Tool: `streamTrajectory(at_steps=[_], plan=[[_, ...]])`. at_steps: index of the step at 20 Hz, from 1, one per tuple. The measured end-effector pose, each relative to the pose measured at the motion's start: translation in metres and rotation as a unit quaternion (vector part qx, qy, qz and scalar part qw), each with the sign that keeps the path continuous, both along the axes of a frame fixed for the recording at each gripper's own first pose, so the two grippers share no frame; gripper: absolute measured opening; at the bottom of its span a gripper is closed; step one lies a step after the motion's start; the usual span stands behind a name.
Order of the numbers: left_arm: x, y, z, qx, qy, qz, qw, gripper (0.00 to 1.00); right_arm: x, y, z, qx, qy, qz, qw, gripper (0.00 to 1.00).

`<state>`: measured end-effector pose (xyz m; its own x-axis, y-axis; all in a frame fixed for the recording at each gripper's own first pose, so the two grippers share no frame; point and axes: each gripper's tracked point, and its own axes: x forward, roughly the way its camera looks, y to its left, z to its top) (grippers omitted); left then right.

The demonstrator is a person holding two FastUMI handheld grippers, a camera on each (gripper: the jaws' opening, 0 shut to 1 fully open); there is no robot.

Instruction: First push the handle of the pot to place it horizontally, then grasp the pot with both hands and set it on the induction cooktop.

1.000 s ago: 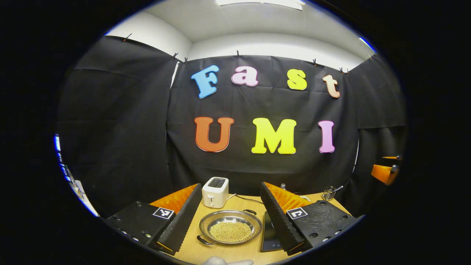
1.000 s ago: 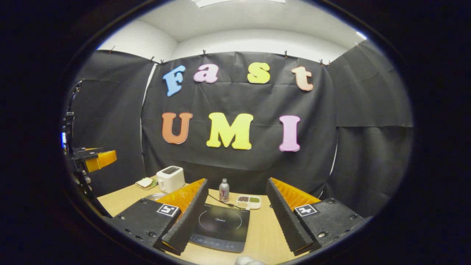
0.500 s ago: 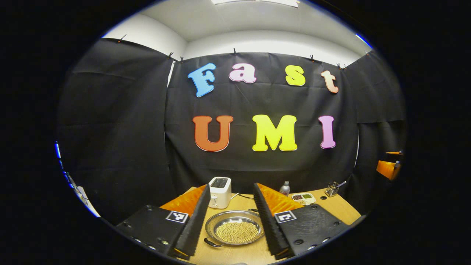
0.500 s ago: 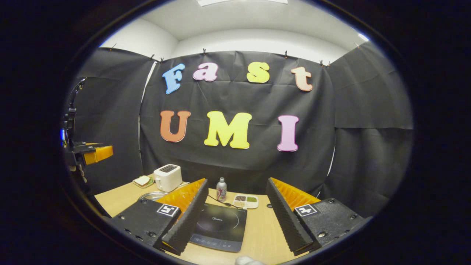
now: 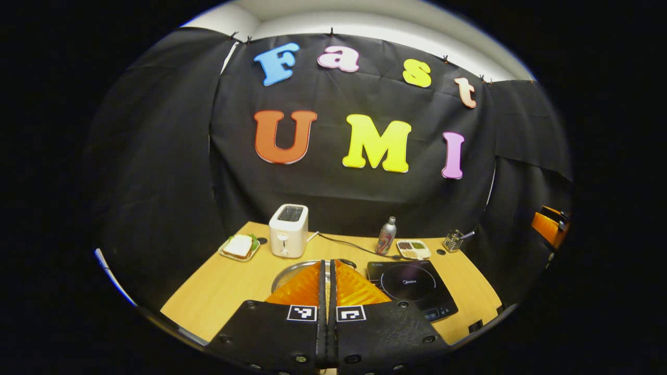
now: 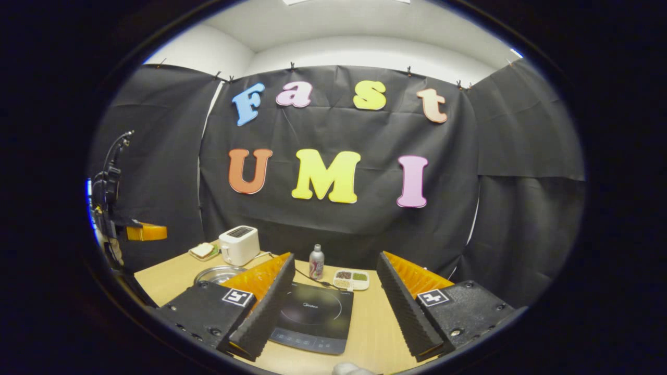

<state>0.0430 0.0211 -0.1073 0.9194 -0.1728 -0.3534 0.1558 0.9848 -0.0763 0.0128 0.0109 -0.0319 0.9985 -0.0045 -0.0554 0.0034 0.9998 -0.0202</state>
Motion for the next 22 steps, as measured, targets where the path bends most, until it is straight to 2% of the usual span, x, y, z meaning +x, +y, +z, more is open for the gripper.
streamTrajectory(at_steps=[1, 2, 7, 11, 14, 16, 17, 18, 19, 20, 21, 22], plan=[[0.000, 0.001, -0.021, 0.000, 0.032, -0.006, 0.999, 0.09, 0.001, -0.001, -0.004, 0.003, 0.003, -0.002, 1.000, 0.99], [0.000, 0.003, -0.041, 0.005, 0.061, -0.014, 0.998, 0.00, 0.003, -0.001, -0.009, 0.005, 0.009, -0.003, 1.000, 0.99], [-0.009, 0.021, -0.117, 0.043, 0.177, -0.029, 0.983, 0.00, 0.009, -0.007, -0.039, 0.012, 0.035, -0.012, 0.999, 0.99], [-0.016, 0.023, -0.171, 0.067, 0.262, -0.038, 0.962, 0.00, 0.016, -0.015, -0.061, 0.024, 0.062, -0.021, 0.998, 0.99], [-0.016, 0.033, -0.198, 0.104, 0.295, -0.041, 0.949, 0.00, 0.019, -0.021, -0.073, 0.021, 0.077, -0.029, 0.996, 0.99], [-0.014, 0.029, -0.210, 0.107, 0.316, -0.049, 0.941, 0.00, 0.020, -0.024, -0.078, 0.020, 0.083, -0.033, 0.996, 0.98], [-0.014, 0.029, -0.216, 0.108, 0.324, -0.054, 0.938, 0.10, 0.019, -0.025, -0.079, 0.018, 0.086, -0.035, 0.996, 1.00], [-0.011, 0.030, -0.221, 0.112, 0.331, -0.055, 0.935, 0.00, 0.020, -0.027, -0.080, 0.017, 0.087, -0.037, 0.995, 0.99], [-0.006, 0.032, -0.225, 0.117, 0.335, -0.055, 0.933, 0.00, 0.021, -0.028, -0.081, 0.016, 0.089, -0.038, 0.995, 0.99], [-0.005, 0.031, -0.230, 0.116, 0.345, -0.057, 0.930, 0.10, 0.021, -0.029, -0.083, 0.016, 0.092, -0.039, 0.995, 0.99], [-0.005, 0.030, -0.235, 0.113, 0.356, -0.059, 0.926, 0.00, 0.021, -0.030, -0.084, 0.016, 0.095, -0.040, 0.995, 0.99], [-0.007, 0.030, -0.239, 0.111, 0.364, -0.062, 0.923, 0.00, 0.022, -0.031, -0.084, 0.017, 0.097, -0.040, 0.994, 0.99]])
